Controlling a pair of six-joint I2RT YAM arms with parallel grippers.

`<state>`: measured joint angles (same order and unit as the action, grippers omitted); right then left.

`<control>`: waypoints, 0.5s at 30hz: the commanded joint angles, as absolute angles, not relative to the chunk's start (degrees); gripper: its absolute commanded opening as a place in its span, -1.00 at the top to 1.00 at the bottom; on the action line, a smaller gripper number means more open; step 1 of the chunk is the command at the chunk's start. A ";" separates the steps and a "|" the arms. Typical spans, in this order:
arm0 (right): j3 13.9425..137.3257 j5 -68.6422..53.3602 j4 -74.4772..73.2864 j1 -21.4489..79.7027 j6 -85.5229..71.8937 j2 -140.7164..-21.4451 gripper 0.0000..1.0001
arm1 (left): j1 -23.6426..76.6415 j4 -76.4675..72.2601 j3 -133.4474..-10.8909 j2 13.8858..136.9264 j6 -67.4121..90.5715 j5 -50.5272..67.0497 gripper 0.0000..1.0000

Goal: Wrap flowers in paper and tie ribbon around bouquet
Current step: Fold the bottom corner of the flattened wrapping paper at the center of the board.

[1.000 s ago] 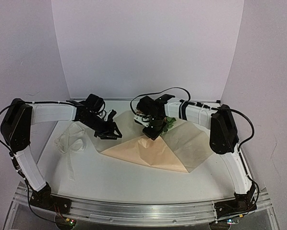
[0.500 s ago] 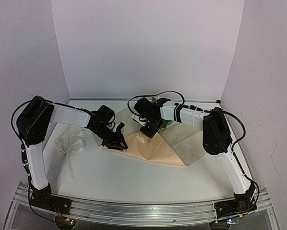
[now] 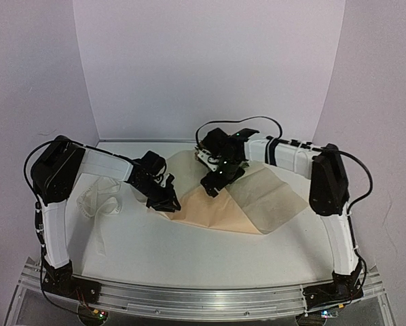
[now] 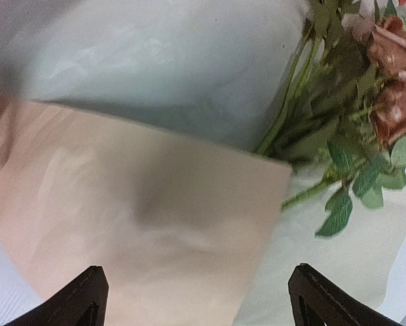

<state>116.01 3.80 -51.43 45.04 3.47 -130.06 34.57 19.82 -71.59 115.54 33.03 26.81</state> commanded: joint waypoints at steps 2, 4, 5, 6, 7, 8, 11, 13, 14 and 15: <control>106.56 -9.63 -53.88 40.57 -9.93 -115.47 -0.97 | 34.49 19.42 -72.34 117.18 36.03 24.02 0.48; 102.17 -12.76 -54.00 39.57 -11.44 -113.30 -0.97 | 34.54 19.32 -72.03 116.94 36.52 24.06 0.48; 100.56 -13.86 -53.99 39.18 -11.71 -112.56 -0.97 | 34.51 19.26 -71.91 116.79 36.64 24.03 0.48; 99.08 -14.68 -53.97 38.86 -11.84 -112.03 -0.97 | 34.50 19.25 -71.78 116.63 36.81 23.95 0.48; 97.79 -15.37 -53.95 38.50 -11.92 -111.74 -0.97 | 34.53 19.21 -71.61 116.46 36.97 23.87 0.48; 96.71 -16.50 -53.90 37.84 -12.25 -111.72 -0.97 | 34.54 19.06 -71.34 116.31 37.07 23.80 0.48; 94.81 -22.31 -52.82 35.57 -14.97 -112.78 -0.97 | 34.54 18.54 -70.39 116.10 37.71 23.70 0.49; 95.21 -26.17 -52.42 34.55 -16.58 -114.57 -0.90 | 34.54 18.14 -69.85 116.21 38.05 23.96 0.50; 95.69 -27.92 -52.41 34.34 -17.19 -115.40 -0.84 | 34.56 18.04 -69.56 116.26 38.24 24.09 0.50; 96.20 -28.85 -52.39 34.32 -17.58 -116.23 -0.75 | 34.62 17.97 -69.34 116.19 38.35 24.06 0.51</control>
<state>94.96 -19.82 -52.98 35.38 -13.37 -113.38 34.57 18.81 -71.23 115.59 37.42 26.45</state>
